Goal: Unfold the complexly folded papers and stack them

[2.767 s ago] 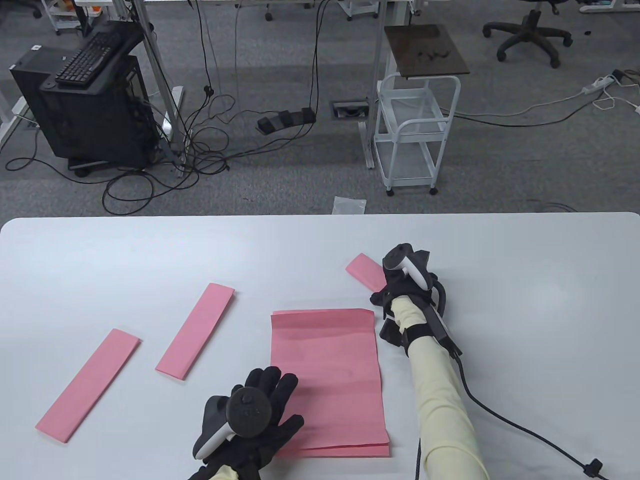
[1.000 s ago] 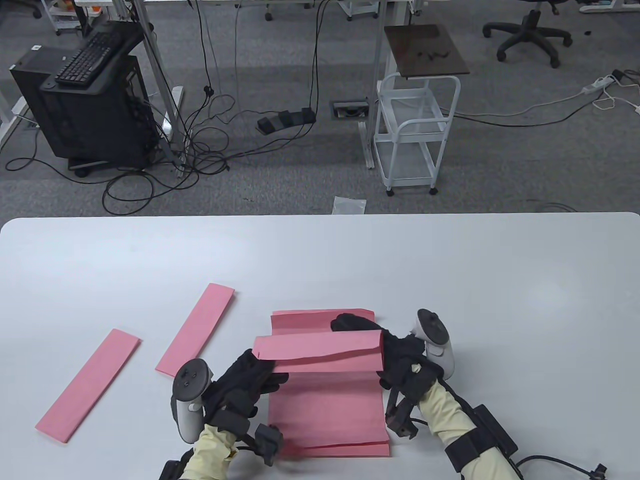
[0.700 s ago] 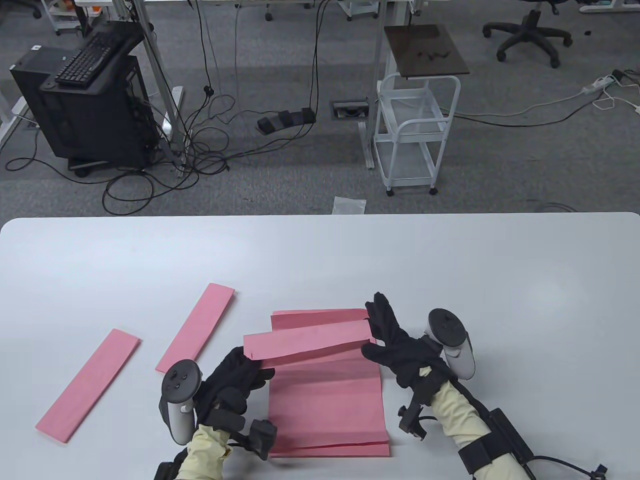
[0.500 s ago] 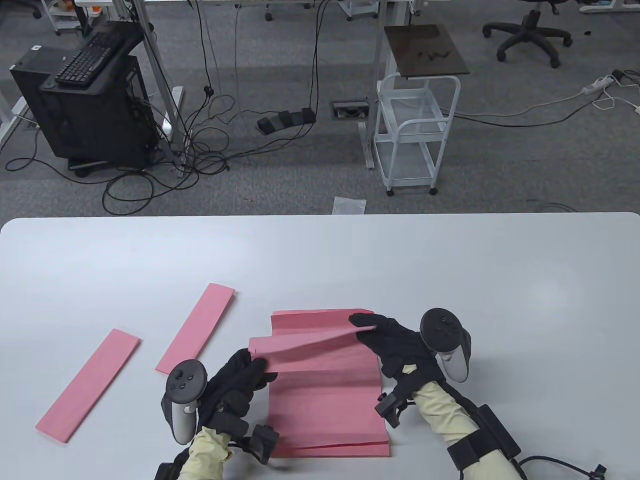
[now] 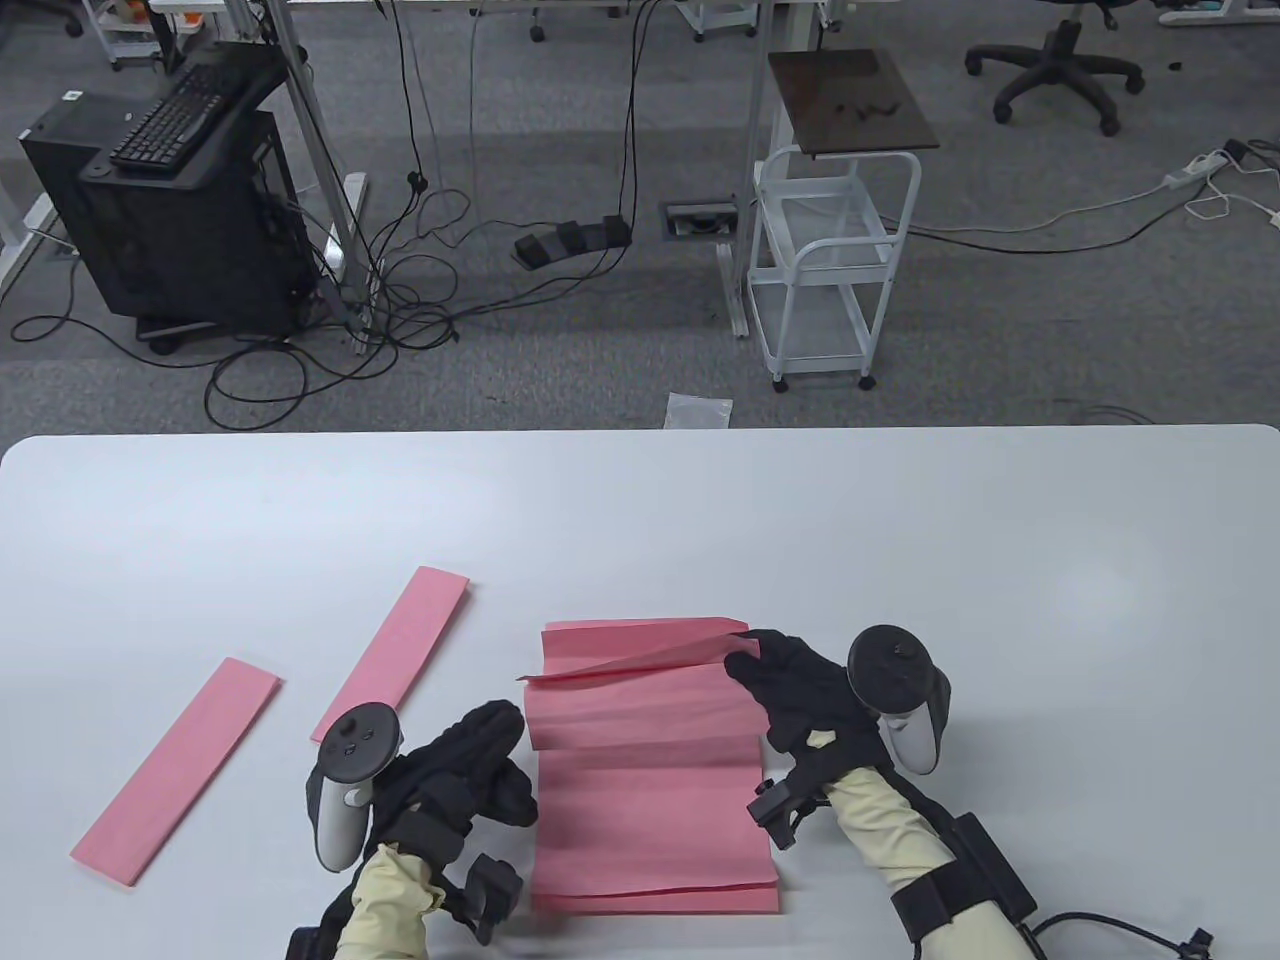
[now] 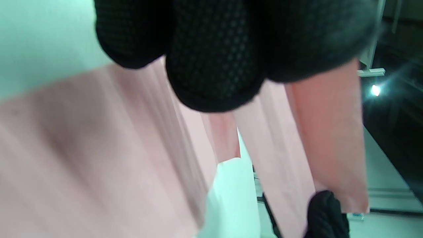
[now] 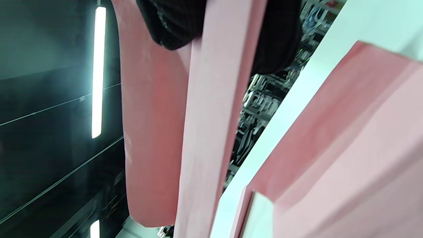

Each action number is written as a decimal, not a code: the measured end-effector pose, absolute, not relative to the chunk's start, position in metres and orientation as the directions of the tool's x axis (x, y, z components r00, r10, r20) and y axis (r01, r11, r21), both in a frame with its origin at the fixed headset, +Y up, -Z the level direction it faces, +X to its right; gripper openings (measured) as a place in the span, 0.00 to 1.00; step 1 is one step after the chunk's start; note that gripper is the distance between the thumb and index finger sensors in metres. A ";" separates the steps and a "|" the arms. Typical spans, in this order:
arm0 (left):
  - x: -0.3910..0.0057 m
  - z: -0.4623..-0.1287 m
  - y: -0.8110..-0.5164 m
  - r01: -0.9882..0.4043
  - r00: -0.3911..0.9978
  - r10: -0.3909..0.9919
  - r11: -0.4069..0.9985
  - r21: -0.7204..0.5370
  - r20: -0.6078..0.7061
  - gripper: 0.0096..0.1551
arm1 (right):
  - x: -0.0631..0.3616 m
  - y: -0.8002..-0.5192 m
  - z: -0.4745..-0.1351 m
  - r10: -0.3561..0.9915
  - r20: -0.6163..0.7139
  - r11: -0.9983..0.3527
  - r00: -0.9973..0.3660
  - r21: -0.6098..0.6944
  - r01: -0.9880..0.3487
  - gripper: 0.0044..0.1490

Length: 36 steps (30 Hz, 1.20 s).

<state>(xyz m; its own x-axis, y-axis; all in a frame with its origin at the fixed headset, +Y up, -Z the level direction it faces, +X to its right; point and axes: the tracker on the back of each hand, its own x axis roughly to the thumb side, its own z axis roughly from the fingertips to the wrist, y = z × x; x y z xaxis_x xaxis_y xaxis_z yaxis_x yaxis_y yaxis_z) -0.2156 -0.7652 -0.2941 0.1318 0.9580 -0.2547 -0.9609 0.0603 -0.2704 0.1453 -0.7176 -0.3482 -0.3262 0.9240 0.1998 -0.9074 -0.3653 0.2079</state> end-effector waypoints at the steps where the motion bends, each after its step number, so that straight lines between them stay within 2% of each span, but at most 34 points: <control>1: -0.213 -0.294 -0.768 -0.960 0.094 0.959 0.017 -0.278 -0.266 0.43 | 0.143 -0.718 -0.347 0.930 0.207 -0.348 -0.302 0.242 -0.906 0.23; 3: -0.212 -0.292 -0.773 -0.964 0.055 0.961 -0.020 -0.267 -0.273 0.36 | 0.138 -0.720 -0.345 0.958 0.190 -0.267 -0.216 0.312 -0.912 0.23; 4: -0.212 -0.293 -0.773 -0.969 0.068 0.964 0.002 -0.249 -0.258 0.31 | 0.137 -0.720 -0.345 0.965 0.181 -0.242 -0.192 0.320 -0.916 0.24; 5: -0.213 -0.293 -0.773 -0.969 0.098 0.967 0.039 -0.243 -0.235 0.30 | 0.137 -0.722 -0.345 0.971 0.161 -0.224 -0.177 0.357 -0.907 0.25; 7: -0.215 -0.291 -0.771 -0.972 0.140 0.968 0.094 -0.216 -0.208 0.33 | 0.136 -0.723 -0.346 0.977 0.135 -0.209 -0.168 0.402 -0.891 0.27; 10: -0.215 -0.290 -0.769 -0.981 0.115 0.973 0.080 -0.176 -0.199 0.34 | 0.137 -0.724 -0.348 0.979 0.107 -0.204 -0.175 0.404 -0.892 0.27; 13: -0.213 -0.291 -0.769 -0.977 0.166 0.967 0.135 -0.166 -0.193 0.22 | 0.138 -0.722 -0.352 0.984 0.080 -0.177 -0.158 0.383 -0.907 0.27; 14: -0.212 -0.291 -0.768 -0.973 0.192 0.964 0.163 -0.162 -0.185 0.22 | 0.138 -0.720 -0.354 0.982 0.076 -0.188 -0.172 0.361 -0.913 0.27; 16: -0.209 -0.292 -0.768 -0.972 0.212 0.966 0.192 -0.139 -0.151 0.31 | 0.141 -0.717 -0.360 0.975 0.066 -0.224 -0.214 0.307 -0.925 0.26; 19: -0.208 -0.292 -0.769 -0.978 0.150 0.978 0.125 -0.164 -0.147 0.41 | 0.148 -0.713 -0.371 0.973 -0.014 -0.225 -0.231 0.186 -0.957 0.25; 21: -0.205 -0.293 -0.769 -0.977 0.068 0.989 0.040 -0.211 -0.129 0.44 | 0.148 -0.714 -0.380 0.969 -0.069 -0.222 -0.239 0.193 -0.956 0.25; 23: -0.203 -0.293 -0.767 -0.975 0.061 0.993 0.038 -0.219 -0.098 0.45 | 0.149 -0.713 -0.386 0.956 -0.098 -0.258 -0.277 0.172 -0.951 0.25; 25: -0.202 -0.294 -0.765 -0.970 0.081 0.996 0.073 -0.232 -0.027 0.45 | 0.149 -0.713 -0.390 0.948 -0.110 -0.279 -0.299 0.169 -0.945 0.25; 30: -0.202 -0.295 -0.761 -0.966 0.123 0.992 0.127 -0.226 0.033 0.41 | 0.151 -0.715 -0.393 0.941 -0.148 -0.278 -0.305 0.177 -0.944 0.25; 34: -0.202 -0.295 -0.762 -0.961 0.155 0.986 0.164 -0.224 0.059 0.32 | 0.154 -0.717 -0.393 0.937 -0.165 -0.278 -0.307 0.181 -0.943 0.25; 36: -0.201 -0.295 -0.761 -0.955 0.172 0.983 0.183 -0.233 0.064 0.25 | 0.155 -0.718 -0.394 0.934 -0.169 -0.284 -0.314 0.182 -0.942 0.25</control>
<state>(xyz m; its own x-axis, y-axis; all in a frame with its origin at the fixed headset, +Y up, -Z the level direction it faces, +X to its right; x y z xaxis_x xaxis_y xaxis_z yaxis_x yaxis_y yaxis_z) -0.2009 -0.7615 -0.2954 0.1723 0.9829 0.0645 -0.9551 0.1827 -0.2331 0.1553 -0.7182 -0.3937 -0.3141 0.9342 -0.1694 -0.9415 -0.2835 0.1819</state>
